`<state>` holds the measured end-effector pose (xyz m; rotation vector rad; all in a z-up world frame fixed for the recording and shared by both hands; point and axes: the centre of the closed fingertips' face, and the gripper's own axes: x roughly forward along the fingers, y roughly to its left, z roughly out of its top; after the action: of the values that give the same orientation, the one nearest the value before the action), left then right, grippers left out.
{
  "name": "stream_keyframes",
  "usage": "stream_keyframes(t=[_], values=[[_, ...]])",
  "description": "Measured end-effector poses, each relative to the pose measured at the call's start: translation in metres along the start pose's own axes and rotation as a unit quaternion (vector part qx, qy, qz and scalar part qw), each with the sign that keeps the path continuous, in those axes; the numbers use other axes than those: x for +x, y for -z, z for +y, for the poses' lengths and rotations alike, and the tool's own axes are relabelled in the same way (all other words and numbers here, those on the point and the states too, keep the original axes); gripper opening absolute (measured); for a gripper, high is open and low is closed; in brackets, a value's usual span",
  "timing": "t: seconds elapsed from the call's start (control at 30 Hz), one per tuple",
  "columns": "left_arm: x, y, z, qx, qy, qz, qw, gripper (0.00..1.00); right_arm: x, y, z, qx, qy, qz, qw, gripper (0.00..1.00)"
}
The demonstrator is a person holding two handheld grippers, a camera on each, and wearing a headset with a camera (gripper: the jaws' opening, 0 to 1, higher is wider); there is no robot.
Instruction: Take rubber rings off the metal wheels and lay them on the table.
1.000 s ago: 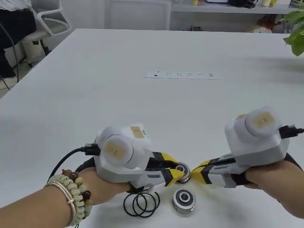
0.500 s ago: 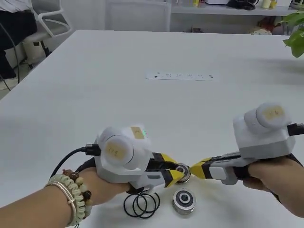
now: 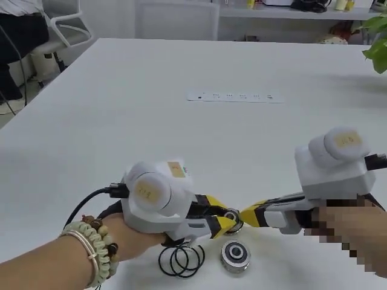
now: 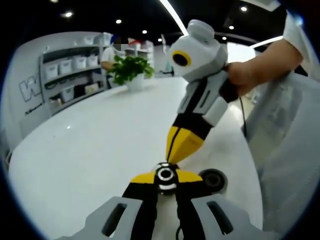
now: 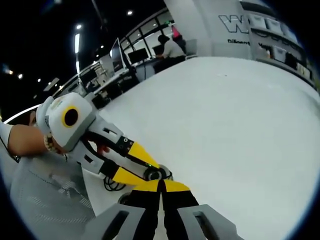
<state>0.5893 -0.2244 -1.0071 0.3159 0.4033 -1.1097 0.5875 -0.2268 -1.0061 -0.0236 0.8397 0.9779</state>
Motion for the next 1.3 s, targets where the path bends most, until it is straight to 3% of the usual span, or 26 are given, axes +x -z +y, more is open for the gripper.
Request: stream_keyframes(t=[0.57,0.6,0.63,0.67,0.87,1.3], values=[[0.000,0.000,0.000,-0.003,-0.002,-0.003,1.0000,0.14,0.003,-0.007,0.013,-0.013,-0.023,-0.014,0.9996,0.00],[0.000,0.000,0.000,-0.003,-0.002,-0.003,1.0000,0.14,0.002,-0.009,0.015,-0.019,-0.029,-0.022,0.9992,0.00],[0.000,0.000,0.000,-0.004,-0.002,-0.003,1.0000,0.14,0.002,-0.018,0.020,0.000,-0.041,-0.045,0.9981,0.00],[0.000,0.000,0.000,-0.005,-0.003,-0.004,1.0000,0.14,0.001,-0.015,0.017,0.002,-0.034,-0.030,0.9990,0.00],[0.000,0.000,0.000,-0.005,-0.004,-0.006,1.0000,0.14,0.002,-0.011,0.011,0.004,-0.022,-0.031,0.9993,0.00],[0.001,0.000,-0.001,-0.010,-0.008,-0.002,0.9999,0.14,0.004,0.001,-0.001,0.013,0.002,-0.008,0.9999,0.00]])
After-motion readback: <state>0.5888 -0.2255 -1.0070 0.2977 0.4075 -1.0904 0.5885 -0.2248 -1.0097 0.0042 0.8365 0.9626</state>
